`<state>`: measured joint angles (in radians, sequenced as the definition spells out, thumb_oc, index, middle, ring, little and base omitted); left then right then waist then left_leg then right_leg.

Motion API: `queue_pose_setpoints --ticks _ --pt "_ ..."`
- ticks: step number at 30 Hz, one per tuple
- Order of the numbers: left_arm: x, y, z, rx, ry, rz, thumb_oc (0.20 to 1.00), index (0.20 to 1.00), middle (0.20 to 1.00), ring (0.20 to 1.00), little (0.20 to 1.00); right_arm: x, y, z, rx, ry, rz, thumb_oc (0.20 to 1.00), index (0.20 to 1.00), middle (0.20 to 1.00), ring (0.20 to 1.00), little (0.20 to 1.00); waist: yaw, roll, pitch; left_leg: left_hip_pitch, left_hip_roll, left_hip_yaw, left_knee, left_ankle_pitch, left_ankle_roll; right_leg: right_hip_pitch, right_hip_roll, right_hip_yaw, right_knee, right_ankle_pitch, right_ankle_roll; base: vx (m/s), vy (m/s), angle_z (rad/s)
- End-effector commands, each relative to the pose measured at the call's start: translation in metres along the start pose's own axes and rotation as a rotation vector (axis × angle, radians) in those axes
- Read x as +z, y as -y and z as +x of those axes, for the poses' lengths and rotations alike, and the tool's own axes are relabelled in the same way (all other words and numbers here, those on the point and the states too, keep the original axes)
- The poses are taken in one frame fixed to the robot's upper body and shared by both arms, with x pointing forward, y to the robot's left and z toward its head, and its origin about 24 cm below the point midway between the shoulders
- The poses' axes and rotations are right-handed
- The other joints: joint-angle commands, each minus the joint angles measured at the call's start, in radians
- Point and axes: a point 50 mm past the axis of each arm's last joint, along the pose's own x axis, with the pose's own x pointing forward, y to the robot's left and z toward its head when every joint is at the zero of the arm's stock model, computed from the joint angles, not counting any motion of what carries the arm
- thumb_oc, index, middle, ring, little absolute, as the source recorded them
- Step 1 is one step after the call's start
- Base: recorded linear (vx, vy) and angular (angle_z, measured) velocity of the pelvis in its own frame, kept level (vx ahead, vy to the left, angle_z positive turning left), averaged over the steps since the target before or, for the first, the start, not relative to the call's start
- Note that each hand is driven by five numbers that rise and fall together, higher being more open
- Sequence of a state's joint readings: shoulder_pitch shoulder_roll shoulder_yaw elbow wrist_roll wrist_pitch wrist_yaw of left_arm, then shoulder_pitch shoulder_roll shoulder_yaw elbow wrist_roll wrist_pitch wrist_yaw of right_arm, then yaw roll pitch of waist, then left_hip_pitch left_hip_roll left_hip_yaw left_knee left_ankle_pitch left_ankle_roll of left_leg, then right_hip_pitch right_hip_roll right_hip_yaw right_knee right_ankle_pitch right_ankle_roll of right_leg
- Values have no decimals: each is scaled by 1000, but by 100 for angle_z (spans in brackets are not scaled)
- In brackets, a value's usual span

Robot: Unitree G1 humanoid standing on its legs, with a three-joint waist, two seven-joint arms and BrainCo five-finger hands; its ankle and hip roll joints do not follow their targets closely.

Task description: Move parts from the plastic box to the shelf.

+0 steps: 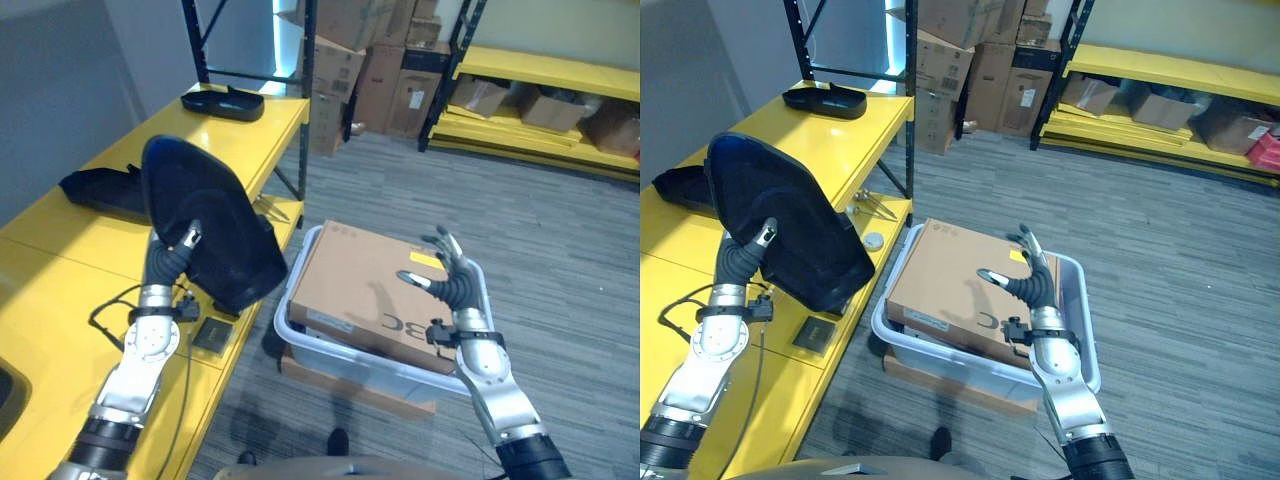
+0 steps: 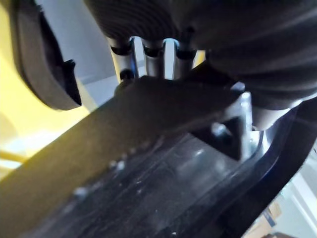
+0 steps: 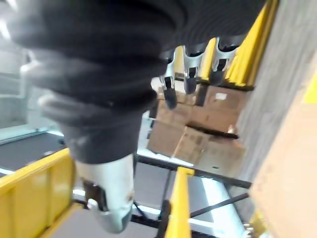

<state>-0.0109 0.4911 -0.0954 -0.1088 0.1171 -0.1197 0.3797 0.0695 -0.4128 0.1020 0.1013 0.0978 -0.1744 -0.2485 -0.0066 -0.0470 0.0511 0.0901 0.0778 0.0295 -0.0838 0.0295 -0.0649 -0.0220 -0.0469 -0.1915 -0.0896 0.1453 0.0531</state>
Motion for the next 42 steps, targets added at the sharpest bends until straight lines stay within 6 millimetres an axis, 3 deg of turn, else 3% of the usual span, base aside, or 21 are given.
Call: queue_pose_setpoints --ticks 1,2,3,5,6,8,12,14,18,22,23,26,27,28,30,31,32,36,38,40,42 --pt "47 -3 22 -4 304 -4 200 200 200 200 200 -19 -22 0 185 -108 82 1000 1000 1000 1000 1000 17 -34 -2 16 -11 -41 -3 -101 23 86 -62 -39 2 -141 89 0 -56 1" --pt "50 -4 22 -10 321 -11 200 200 200 200 200 -29 -25 -3 239 -152 25 1000 1000 1000 1000 1000 20 -36 1 15 -10 -42 -3 -99 19 88 -61 -43 2 -143 88 0 -83 4" --pt "55 -5 23 -17 353 -19 200 200 200 200 200 -53 -26 -13 297 -255 -54 1000 1000 1000 1000 1000 27 -36 4 14 -6 -49 -3 -97 15 90 -57 -51 2 -149 86 3 -95 7" --pt "64 -7 23 -12 390 -55 200 200 200 200 200 -85 -31 -30 282 -413 -29 1000 1000 1000 1000 1000 36 -35 8 8 1 -60 -3 -90 8 93 -52 -63 2 -155 82 7 -87 11" --pt "64 -8 23 -13 390 -54 200 200 200 200 200 -85 -31 -29 282 -412 -28 1000 1000 1000 1000 1000 35 -36 8 8 1 -61 -3 -89 8 94 -52 -64 2 -155 81 2 -83 14" --pt "68 -10 21 -17 408 -104 200 200 200 200 200 -117 -40 -55 286 -586 -27 1000 1000 1000 1000 1000 46 -32 17 -3 11 -81 -3 -79 -3 95 -44 -79 2 -165 73 -3 -107 18" --pt "82 -14 21 -15 467 -170 200 200 200 200 200 -147 -43 -90 319 -766 -78 1000 1000 1000 1000 1000 76 -28 33 -20 26 -120 4 -60 -20 108 -34 -116 2 -187 58 2 -117 32" --pt "83 -14 21 -16 468 -170 200 200 200 200 200 -147 -43 -89 319 -764 -78 1000 1000 1000 1000 1000 72 -28 35 -20 27 -125 4 -60 -21 111 -33 -121 2 -188 57 12 -80 33" --pt "92 -20 18 -7 520 -154 200 200 200 200 200 -156 -49 -100 366 -827 -115 1000 1000 1000 1000 1000 108 -18 56 -44 38 -173 39 -52 -35 129 -22 -157 2 -207 40 7 -131 28" --pt "99 -21 12 -15 562 -175 200 200 200 200 200 -158 -64 -93 421 -851 -158 1000 1000 1000 1000 1000 185 8 102 -132 68 -241 82 29 -99 127 -7 -224 2 -237 18 -58 -115 46" --pt "99 -20 10 -18 560 -182 200 200 200 200 200 -158 -66 -92 431 -855 -174 1000 1000 1000 1000 1000 199 13 111 -156 82 -249 78 71 -115 129 -10 -258 2 -244 17 -22 -59 89" --pt "99 -14 5 -49 560 -188 200 200 200 200 200 -161 -64 -93 439 -876 -217 1000 1000 1000 1000 1000 221 21 118 -195 97 -178 69 107 -103 133 -21 -342 2 -259 11 -35 -101 88" --pt "98 -12 4 -63 557 -183 200 200 200 200 200 -163 -60 -94 430 -889 -234 1000 1000 1000 1000 1000 220 19 111 -196 101 -135 67 84 -103 142 -20 -357 2 -280 11 8 -150 124" --pt "98 -8 0 -108 558 -166 200 200 200 200 200 -167 -54 -97 440 -916 -290 1000 1000 1000 1000 1000 229 20 100 -204 82 -34 92 51 -81 146 -31 -417 2 -276 6 33 -100 139" --pt "98 -8 -2 -127 563 -156 200 200 200 200 200 -169 -51 -99 440 -935 -309 1000 1000 1000 1000 1000 235 17 96 -207 62 0 120 25 -67 147 -40 -444 2 -273 6 -61 -34 155" --pt "101 -10 -3 -146 579 -139 200 200 200 200 200 -174 -45 -105 440 -983 -337 1000 1000 1000 1000 1000 248 11 87 -196 18 45 169 -33 -41 143 -49 -483 2 -263 0 -78 -26 112" --pt "101 -10 -4 -148 579 -139 200 200 200 200 200 -174 -46 -105 441 -983 -335 1000 1000 1000 1000 1000 247 9 87 -201 16 44 179 -40 -38 144 -51 -485 2 -264 2 -87 -30 55" --pt "116 -13 -3 -182 652 -151 200 200 200 200 200 -180 -37 -116 401 -1064 -327 1000 1000 1000 1000 1000 237 -5 60 -144 -54 133 250 -160 -7 136 -74 -585 4 -242 0 -82 28 109" --pt "127 -12 -4 -195 706 -155 200 200 200 200 200 -181 -37 -119 382 -1083 -298 1000 1000 1000 1000 1000 215 13 26 -88 -65 166 165 -163 4 139 -73 -651 7 -223 5 -50 106 110" --pt "127 -12 -5 -201 703 -156 200 200 200 200 200 -181 -40 -119 393 -1078 -298 1000 1000 1000 1000 1000 203 19 15 -66 -64 159 115 -149 5 144 -68 -657 6 -222 8 0 96 124" --pt "125 -12 -4 -211 694 -119 200 200 200 200 200 -178 -48 -117 436 -1053 -324 1000 1000 1000 1000 1000 210 16 17 -51 -74 108 80 -134 12 152 -70 -652 23 -211 12 -33 163 23"
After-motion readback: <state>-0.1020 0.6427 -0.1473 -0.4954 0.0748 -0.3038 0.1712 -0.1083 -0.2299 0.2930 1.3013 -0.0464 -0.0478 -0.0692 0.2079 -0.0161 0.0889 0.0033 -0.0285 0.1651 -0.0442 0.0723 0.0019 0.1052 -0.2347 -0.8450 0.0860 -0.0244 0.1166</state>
